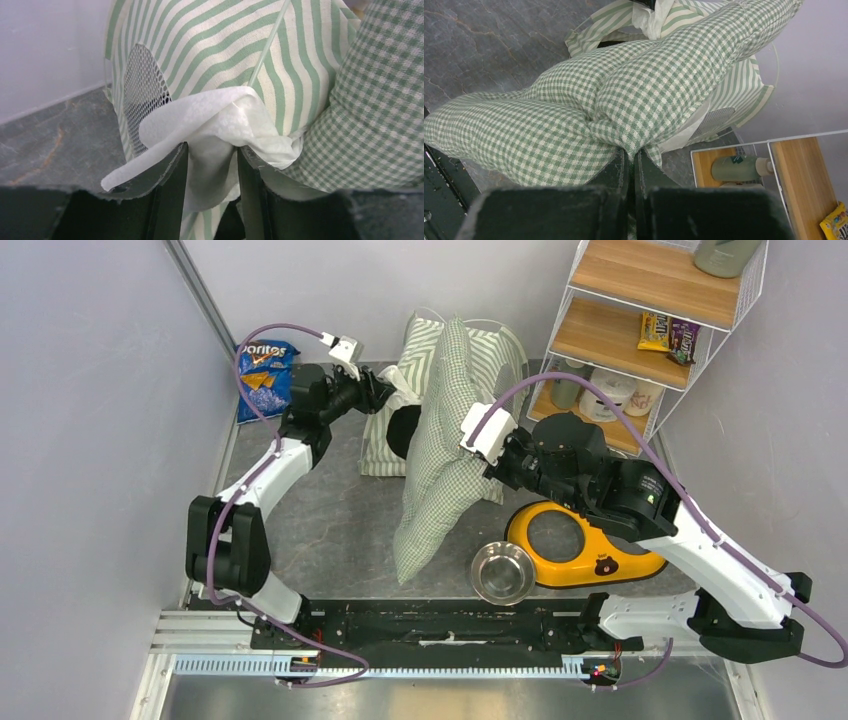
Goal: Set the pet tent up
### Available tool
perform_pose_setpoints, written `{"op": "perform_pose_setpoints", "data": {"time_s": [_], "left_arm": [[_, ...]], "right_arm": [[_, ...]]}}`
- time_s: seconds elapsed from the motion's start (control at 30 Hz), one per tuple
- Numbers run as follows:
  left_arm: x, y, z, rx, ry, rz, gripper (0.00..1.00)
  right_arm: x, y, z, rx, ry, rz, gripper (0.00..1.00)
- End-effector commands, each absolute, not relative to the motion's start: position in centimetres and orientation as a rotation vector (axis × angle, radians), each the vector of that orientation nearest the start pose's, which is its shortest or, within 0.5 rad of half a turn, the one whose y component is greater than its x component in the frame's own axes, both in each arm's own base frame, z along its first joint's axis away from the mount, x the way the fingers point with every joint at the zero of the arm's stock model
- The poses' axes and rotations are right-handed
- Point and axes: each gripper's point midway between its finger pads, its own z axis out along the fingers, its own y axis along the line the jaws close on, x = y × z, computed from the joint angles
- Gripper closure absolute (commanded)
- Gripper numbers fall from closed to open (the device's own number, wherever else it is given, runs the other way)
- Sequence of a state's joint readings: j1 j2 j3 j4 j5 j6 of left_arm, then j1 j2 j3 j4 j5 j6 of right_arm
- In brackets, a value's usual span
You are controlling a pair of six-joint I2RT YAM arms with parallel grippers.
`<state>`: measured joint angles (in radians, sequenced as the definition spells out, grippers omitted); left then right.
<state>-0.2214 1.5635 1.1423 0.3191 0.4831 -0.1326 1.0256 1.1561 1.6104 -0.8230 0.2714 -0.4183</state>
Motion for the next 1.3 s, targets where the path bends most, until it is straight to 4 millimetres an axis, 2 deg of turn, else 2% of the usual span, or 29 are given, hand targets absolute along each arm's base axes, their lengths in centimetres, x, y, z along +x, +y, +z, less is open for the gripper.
{"op": "perform_pose_setpoints", "data": {"time_s": [0.0,0.07,0.17,0.27,0.33,0.4,0.5,0.57,0.67,0.8,0.83,1.0,1.13,1.27], "left_arm": [[46.9,-19.7,29.5,0.585,1.507,-0.592,0.58],[46.7,-20.3,29.4,0.613,1.518,-0.625,0.67],[46.2,-21.0,29.3,0.646,1.528,-0.677,0.97],[45.8,-20.7,29.7,0.604,1.56,-0.684,0.98],[45.7,-19.5,29.9,0.529,1.614,-0.635,0.98],[45.2,-18.4,30.0,0.479,1.645,-0.585,0.98],[43.7,-17.0,30.8,0.43,1.636,-0.52,0.98],[42.8,-16.1,31.2,0.394,1.645,-0.487,0.98],[41.6,-15.6,31.1,0.386,1.68,-0.471,0.98],[40.5,-15.0,30.0,0.368,1.72,-0.463,0.98],[40.1,-14.8,29.2,0.361,1.744,-0.461,0.98],[38.9,-14.2,26.3,0.327,1.834,-0.451,0.98],[38.2,-14.1,25.4,0.306,1.844,-0.469,0.98],[37.8,-14.1,24.9,0.298,1.856,-0.479,0.98]], "right_arm": [[22.6,24.1,42.3,-1.026,1.497,0.161,1.0],[22.6,24.1,42.3,-1.021,1.5,0.162,1.0],[22.5,23.8,42.3,-1.017,1.504,0.163,1.0],[22.6,21.4,42.3,-1.038,1.536,0.049,1.0],[22.4,19.9,42.8,-1.046,1.548,0.006,1.0],[21.7,19.5,43.1,-1.061,1.546,0.034,1.0],[20.9,20.6,42.3,-1.079,1.547,0.116,1.0],[21.1,21.6,41.0,-1.083,1.559,0.144,1.0],[21.7,24.2,38.6,-1.106,1.553,0.197,1.0],[22.4,27.8,34.9,-1.142,1.562,0.287,1.0],[22.3,28.4,33.9,-1.159,1.579,0.31,1.0],[21.1,30.0,29.2,-1.252,1.658,0.398,1.0],[21.0,30.8,24.9,-1.315,1.743,0.428,1.0],[22.9,30.7,20.3,-1.255,1.904,0.425,1.0]]}}
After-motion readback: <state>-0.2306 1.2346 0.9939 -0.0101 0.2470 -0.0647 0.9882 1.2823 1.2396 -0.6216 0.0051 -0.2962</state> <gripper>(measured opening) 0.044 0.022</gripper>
